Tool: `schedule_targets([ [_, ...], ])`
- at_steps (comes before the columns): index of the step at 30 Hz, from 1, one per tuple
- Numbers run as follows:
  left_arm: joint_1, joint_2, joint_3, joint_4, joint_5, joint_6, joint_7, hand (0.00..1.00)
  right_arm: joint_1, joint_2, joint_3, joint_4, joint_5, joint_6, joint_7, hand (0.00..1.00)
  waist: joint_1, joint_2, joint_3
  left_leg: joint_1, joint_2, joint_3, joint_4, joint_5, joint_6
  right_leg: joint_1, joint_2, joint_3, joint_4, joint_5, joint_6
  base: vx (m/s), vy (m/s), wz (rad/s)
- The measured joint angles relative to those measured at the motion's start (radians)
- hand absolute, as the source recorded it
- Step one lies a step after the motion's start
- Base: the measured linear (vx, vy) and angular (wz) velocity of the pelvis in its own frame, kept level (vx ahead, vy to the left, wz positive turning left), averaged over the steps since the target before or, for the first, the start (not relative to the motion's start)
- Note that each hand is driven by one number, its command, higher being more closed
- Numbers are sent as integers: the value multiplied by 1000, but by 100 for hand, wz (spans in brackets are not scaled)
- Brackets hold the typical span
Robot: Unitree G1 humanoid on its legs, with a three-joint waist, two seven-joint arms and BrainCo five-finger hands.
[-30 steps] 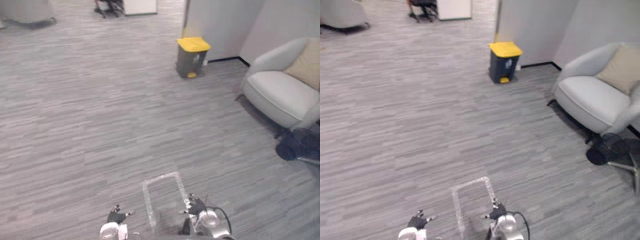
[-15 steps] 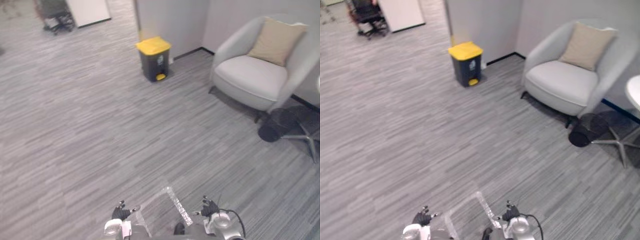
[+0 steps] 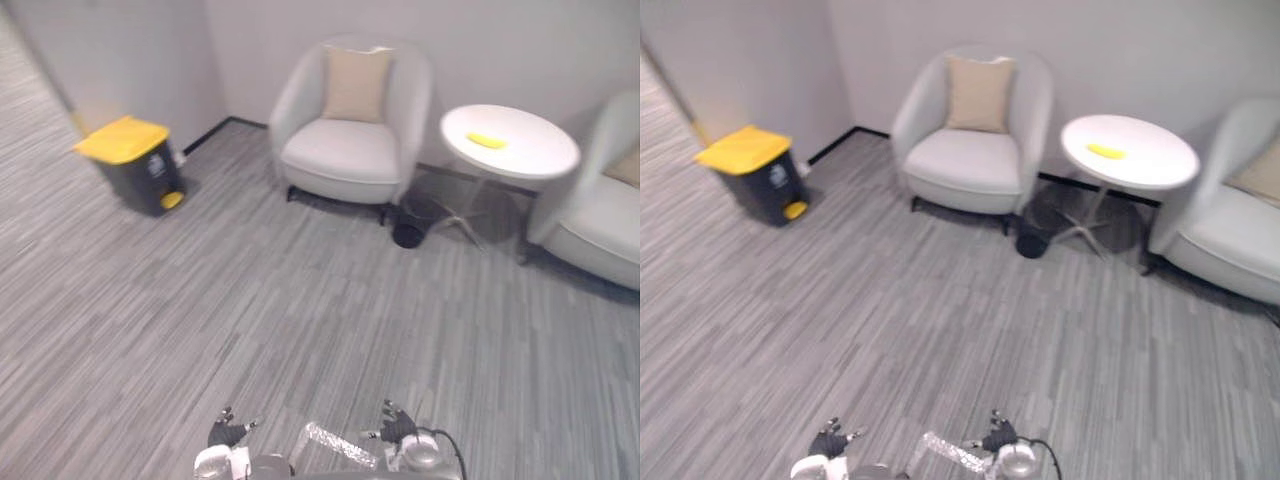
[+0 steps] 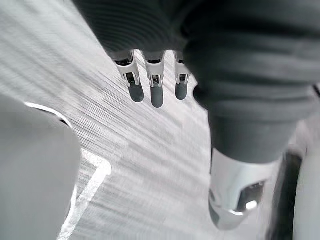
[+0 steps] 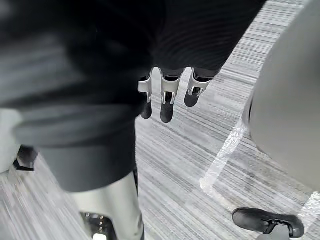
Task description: Organize the slippers on the shoe rack
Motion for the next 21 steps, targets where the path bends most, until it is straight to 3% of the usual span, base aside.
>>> schedule_targets([
  [5, -18, -10, -43, 18, 0, 1, -5, 0, -32, -66, -1, 38, -1, -4, -1, 0, -8, 38, 15, 22, 15, -5, -52, 15, -14, 19, 42, 12, -57, 33, -14, 72, -35, -19],
  [6, -17, -13, -52, 21, 1, 1, -6, 0, -27, -83, -2, 42, 0, -4, -1, 0, -12, 50, 15, 31, 25, -18, -46, 19, -16, 67, 68, 3, -134, 65, -14, 64, -36, 8],
  [8, -17, -13, -52, 20, 2, 0, -7, 0, -22, -89, -9, 50, 0, -4, -1, 0, -13, 48, 18, 27, 33, -21, -17, 18, -17, 97, 82, 3, -189, 87, -13, 22, -53, 3],
  [10, -25, -5, -49, 10, 3, -1, -10, 0, -20, -104, -12, 62, 2, -5, -2, 0, -10, 32, 32, -60, 58, -27, 197, 6, -36, 149, 98, 20, -278, 118, -12, -13, -74, -10],
  [11, -28, -5, -49, 6, 3, -1, -10, 0, -20, -106, -12, 62, 2, -5, -1, 0, -9, 34, 35, -73, 65, -27, 229, 2, -41, 153, 101, 23, -283, 120, -14, -10, -2, -42],
  [13, -35, -20, -40, -14, 3, -1, -10, 0, -12, -110, -19, 41, 4, -4, -3, 0, 10, 61, 58, -163, 127, -38, 493, 1, -32, 171, 132, 99, -286, 117, -31, -4, 76, -78],
  [14, -34, -19, -34, -14, 3, -2, -10, 0, -8, -112, -21, 41, 4, -3, -3, 0, 14, 59, 58, -171, 125, -51, 502, -13, -26, 175, 132, 111, -284, 114, -33, 61, 122, -97],
  [15, -33, -21, -28, -14, 7, 0, -10, 0, -15, -113, -45, 37, 4, -1, -9, 0, 14, 63, 57, -169, 88, -125, 431, -78, -19, 163, 127, 160, -266, 115, -33, 68, 126, -97],
  [16, -33, -23, -30, -14, 11, 0, -9, 0, -15, -114, -63, 37, 6, 2, -15, 0, 9, 63, 60, -170, 42, -198, 316, -93, -18, 148, 117, 193, -253, 117, -28, 61, 127, -98],
  [17, -32, -24, -30, -14, 11, 0, -8, 0, -14, -113, -71, 37, 6, 2, -17, 0, 9, 63, 60, -168, 29, -227, 262, -91, -21, 143, 113, 203, -249, 118, -26, 13, 160, -94],
  [18, -29, -34, -37, -13, 10, -1, -8, 0, -9, -121, -81, 34, 6, 2, -20, 0, 11, 82, 54, -153, 16, -305, 94, 2, -58, 121, 128, 240, -236, 110, -13, 5, 162, -71],
  [19, -30, -35, -37, -12, 10, -2, -8, 0, -6, -124, -82, 37, 6, 2, -21, 0, 15, 85, 57, -146, 18, -307, 92, 40, -50, 119, 137, 255, -234, 106, -8, 10, 156, -66],
  [21, -31, -18, -48, -9, 11, -1, -7, 0, 7, -108, -88, 31, 12, 1, -23, 0, 7, 56, 45, -112, 2, -263, 46, 34, -44, 138, 116, 293, -271, 123, 13, 74, 102, -36],
])
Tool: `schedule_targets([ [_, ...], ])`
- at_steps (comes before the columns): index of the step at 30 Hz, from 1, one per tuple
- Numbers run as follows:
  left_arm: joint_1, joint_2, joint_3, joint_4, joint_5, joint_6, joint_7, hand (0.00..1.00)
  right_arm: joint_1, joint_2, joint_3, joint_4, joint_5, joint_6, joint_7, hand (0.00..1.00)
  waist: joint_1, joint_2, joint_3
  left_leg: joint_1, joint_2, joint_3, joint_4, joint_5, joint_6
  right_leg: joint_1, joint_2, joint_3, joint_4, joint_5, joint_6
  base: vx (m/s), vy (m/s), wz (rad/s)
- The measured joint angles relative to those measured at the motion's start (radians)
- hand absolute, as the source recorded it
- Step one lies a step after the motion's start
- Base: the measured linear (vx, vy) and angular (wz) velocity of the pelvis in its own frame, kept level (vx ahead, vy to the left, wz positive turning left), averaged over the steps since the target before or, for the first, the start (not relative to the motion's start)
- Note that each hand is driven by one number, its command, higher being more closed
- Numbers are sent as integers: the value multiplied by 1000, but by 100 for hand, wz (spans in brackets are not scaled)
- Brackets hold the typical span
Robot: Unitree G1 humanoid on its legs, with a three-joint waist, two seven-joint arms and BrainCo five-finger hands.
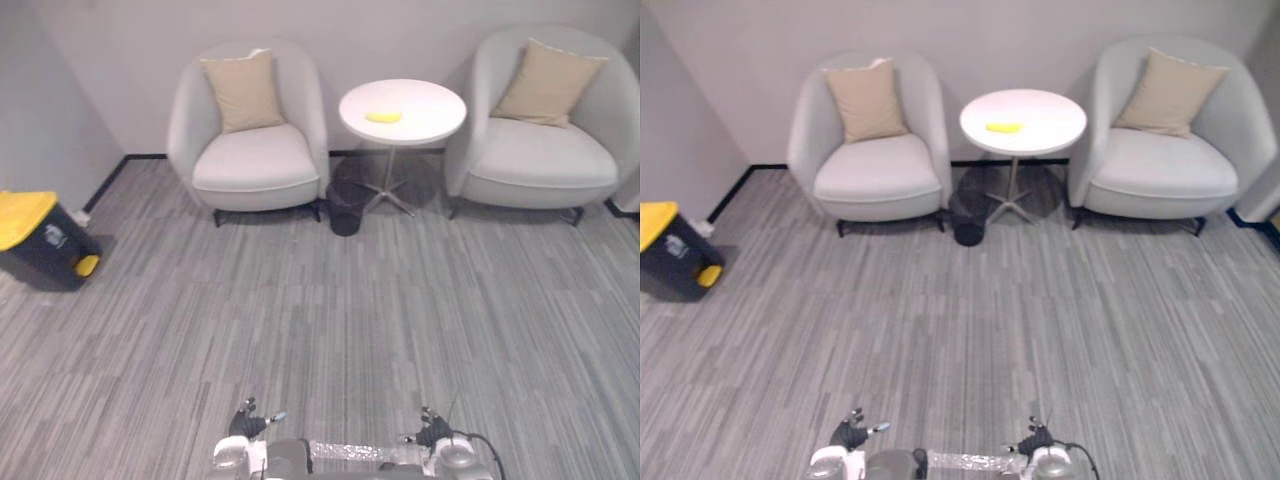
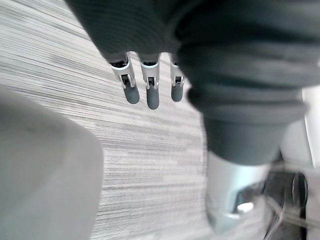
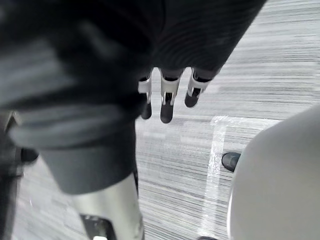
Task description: Organize the slippers on the shoe rack
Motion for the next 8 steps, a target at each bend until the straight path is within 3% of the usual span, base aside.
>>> schedule_targets([
  [3, 5, 8, 2, 2, 0, 0, 0, 0, 8, 8, -1, 1, 1, 0, -1, 0, 7, -20, -11, 42, -19, 33, -57, 18, 22, -2, -21, 28, -2, -1, 7, 130, 94, -34],
  [8, 10, 4, -4, 26, 1, 1, 0, 0, 24, 15, -39, 10, 1, -4, 0, 0, 0, -24, -40, 122, -46, 37, -177, 58, 29, 29, -38, 24, -29, -13, 19, 110, 18, -3],
])
